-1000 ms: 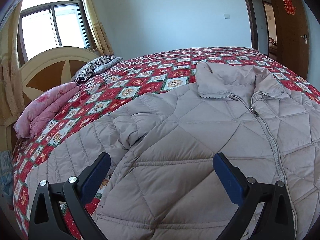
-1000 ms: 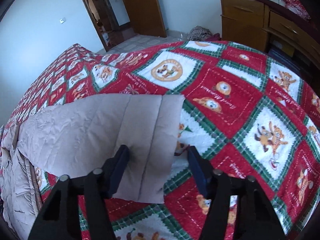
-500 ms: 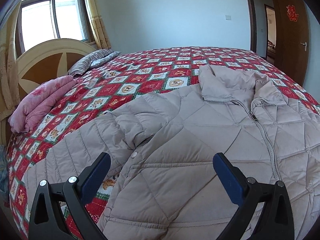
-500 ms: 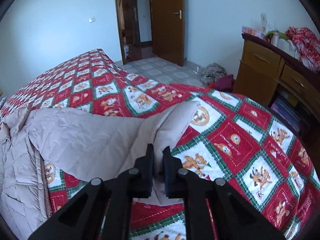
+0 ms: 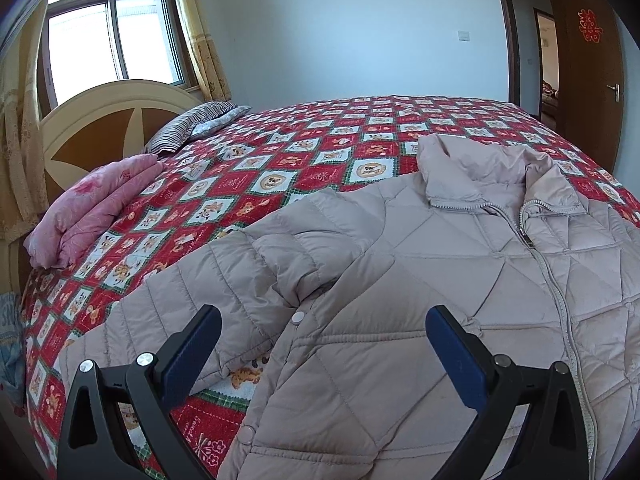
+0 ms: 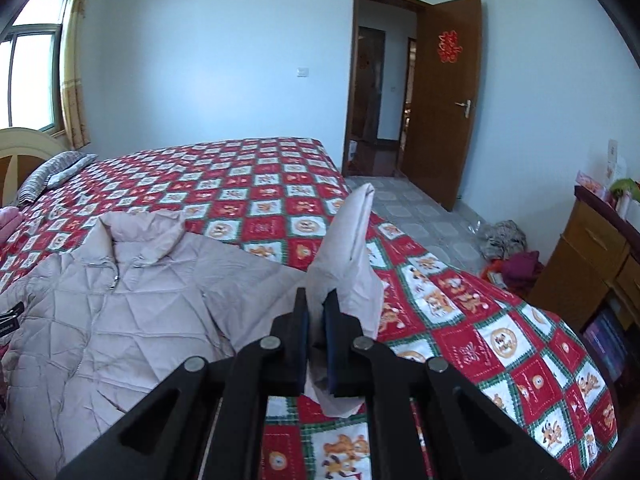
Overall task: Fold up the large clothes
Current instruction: 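Lift the sleeve with the right tool and lay it across the jacket front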
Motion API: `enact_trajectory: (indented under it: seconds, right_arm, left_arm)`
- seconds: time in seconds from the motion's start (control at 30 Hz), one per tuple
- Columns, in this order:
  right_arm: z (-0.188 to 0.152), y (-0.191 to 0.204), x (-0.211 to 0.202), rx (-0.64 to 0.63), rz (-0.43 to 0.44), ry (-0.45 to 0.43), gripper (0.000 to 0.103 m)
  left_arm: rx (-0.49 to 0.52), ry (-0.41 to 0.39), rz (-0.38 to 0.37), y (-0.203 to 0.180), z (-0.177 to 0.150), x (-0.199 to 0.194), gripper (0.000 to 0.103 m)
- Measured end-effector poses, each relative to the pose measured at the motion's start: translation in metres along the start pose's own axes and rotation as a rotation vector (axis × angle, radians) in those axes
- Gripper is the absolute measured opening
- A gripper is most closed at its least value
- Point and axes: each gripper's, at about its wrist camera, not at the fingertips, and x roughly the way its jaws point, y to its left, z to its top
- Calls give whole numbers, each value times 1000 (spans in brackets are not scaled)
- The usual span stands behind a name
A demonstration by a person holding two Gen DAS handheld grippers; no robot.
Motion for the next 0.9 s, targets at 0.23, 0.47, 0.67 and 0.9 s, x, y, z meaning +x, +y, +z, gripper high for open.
enact_trajectory:
  seconds: [0.23,0.47,0.67,0.9]
  right_arm:
    - [13,59,3,-76,89,-26,8]
    - [17,124,9,-129,202,-40,9]
    - [-6,194,24,-189,329,-8,9]
    - [-41,262,45,-236,441,58,9]
  left_arm:
    - [4,-7,3,4,3,2,102]
    - [-2,-15,16,16,6,0,102]
    - [-8,-18,46,29,7,-2,102]
    - [-35,-4,85,46,4,2,102]
